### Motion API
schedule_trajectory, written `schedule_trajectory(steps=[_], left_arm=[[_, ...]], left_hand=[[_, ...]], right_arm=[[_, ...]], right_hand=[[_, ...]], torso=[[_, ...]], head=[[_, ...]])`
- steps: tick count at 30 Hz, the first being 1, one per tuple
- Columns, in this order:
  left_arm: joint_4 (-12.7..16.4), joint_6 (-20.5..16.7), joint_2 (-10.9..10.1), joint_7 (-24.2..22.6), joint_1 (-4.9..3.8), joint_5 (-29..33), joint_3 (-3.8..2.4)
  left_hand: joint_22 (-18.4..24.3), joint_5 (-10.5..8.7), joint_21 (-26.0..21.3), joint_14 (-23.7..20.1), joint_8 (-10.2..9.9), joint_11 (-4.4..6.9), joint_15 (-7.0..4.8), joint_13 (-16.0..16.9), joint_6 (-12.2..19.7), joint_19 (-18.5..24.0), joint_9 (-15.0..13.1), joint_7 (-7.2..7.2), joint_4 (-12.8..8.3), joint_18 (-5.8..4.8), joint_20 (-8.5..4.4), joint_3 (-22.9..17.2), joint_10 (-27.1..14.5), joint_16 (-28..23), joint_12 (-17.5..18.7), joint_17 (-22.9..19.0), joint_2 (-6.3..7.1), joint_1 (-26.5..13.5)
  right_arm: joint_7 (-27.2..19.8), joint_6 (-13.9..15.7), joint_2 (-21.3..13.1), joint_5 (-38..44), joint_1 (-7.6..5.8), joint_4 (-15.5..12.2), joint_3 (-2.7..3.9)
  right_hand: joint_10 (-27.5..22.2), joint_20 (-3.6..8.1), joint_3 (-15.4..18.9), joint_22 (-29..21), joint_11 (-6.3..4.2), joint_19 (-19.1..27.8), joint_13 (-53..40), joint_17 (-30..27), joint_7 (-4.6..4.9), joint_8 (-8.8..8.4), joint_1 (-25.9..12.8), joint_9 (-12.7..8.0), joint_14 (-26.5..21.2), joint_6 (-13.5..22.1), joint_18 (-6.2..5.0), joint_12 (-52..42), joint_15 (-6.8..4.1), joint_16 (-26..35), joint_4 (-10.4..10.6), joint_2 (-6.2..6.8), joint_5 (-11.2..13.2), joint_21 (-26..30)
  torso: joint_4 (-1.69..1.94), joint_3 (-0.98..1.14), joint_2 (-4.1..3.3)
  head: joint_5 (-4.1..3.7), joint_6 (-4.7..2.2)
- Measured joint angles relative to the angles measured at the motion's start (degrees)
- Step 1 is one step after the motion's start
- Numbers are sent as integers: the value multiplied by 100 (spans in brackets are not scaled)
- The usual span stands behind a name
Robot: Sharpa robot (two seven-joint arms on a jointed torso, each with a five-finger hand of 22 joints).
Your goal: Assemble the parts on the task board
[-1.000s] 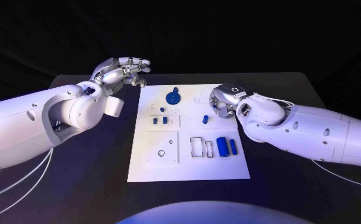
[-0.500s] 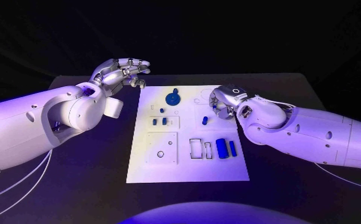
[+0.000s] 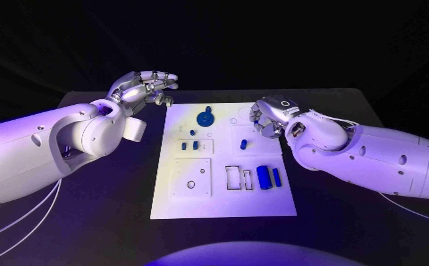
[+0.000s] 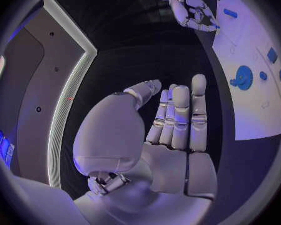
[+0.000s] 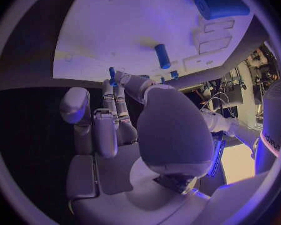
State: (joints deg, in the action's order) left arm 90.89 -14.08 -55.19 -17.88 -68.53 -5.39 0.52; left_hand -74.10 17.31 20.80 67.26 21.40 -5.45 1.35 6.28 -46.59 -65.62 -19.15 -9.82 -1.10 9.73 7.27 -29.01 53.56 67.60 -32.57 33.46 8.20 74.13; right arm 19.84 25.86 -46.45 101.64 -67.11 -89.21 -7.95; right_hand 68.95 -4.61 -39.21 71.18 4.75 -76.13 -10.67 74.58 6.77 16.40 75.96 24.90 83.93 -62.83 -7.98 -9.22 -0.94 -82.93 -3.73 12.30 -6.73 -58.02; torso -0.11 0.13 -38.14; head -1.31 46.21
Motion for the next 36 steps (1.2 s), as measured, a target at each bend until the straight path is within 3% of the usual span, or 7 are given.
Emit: schedule_trajectory(steps=[10, 18, 29, 36], left_arm=[[-20, 4, 4, 13, 0, -4, 0], [-60, 8, 41, 15, 0, -7, 0], [-133, 8, 135, 17, 0, -19, 1], [-158, 8, 189, 19, 0, -38, 1]], left_hand=[[8, 0, 0, 0, 0, 0, 0, -9, 0, 0, -9, 0, 0, 0, 0, 0, 0, 0, 0, -16, 0, 0], [8, 0, 0, 0, 0, 0, 0, -9, 7, 0, -10, -7, 0, 0, 0, 0, 0, 0, 0, -16, 0, 0], [8, 0, 0, 0, 22, 0, 0, -9, 27, 0, -15, -14, 0, 0, 0, 0, 0, 0, 0, -22, 0, 0], [13, 0, 0, 0, 22, 0, 0, -14, 41, 0, -20, 0, 0, 0, 0, 0, 0, 0, 0, -29, 0, 0]], right_arm=[[27, 62, -229, -101, -82, -829, 29], [-1, 156, 55, -165, -11, -1287, 34], [-156, 263, 572, -203, 347, -1257, 17], [-344, 463, 773, -263, 583, -1042, -11]], right_hand=[[0, 0, -17, 11, 0, 0, 2, 0, 0, 0, -1, 5, 0, 0, 0, 25, 0, 3, -17, 0, 10, 0], [0, 0, -17, 11, 0, 0, 0, 5, 0, 0, -1, 5, 0, 0, 0, 7, 1, 3, -17, 1, 11, 0], [-1, 0, -58, 10, -1, 0, -23, 4, 0, 0, -1, 15, 0, 0, 1, 9, 1, 3, -20, 1, -16, 0], [-1, 0, -59, 23, -1, 0, -23, 5, 0, 0, -2, 24, 0, 0, 0, 20, 1, -19, -21, 2, -51, 0]], torso=[[-4, 2, -2], [-4, 3, 0], [4, -10, 7], [4, -15, 7]], head=[[56, -8], [260, 7], [615, 90], [750, 155]])
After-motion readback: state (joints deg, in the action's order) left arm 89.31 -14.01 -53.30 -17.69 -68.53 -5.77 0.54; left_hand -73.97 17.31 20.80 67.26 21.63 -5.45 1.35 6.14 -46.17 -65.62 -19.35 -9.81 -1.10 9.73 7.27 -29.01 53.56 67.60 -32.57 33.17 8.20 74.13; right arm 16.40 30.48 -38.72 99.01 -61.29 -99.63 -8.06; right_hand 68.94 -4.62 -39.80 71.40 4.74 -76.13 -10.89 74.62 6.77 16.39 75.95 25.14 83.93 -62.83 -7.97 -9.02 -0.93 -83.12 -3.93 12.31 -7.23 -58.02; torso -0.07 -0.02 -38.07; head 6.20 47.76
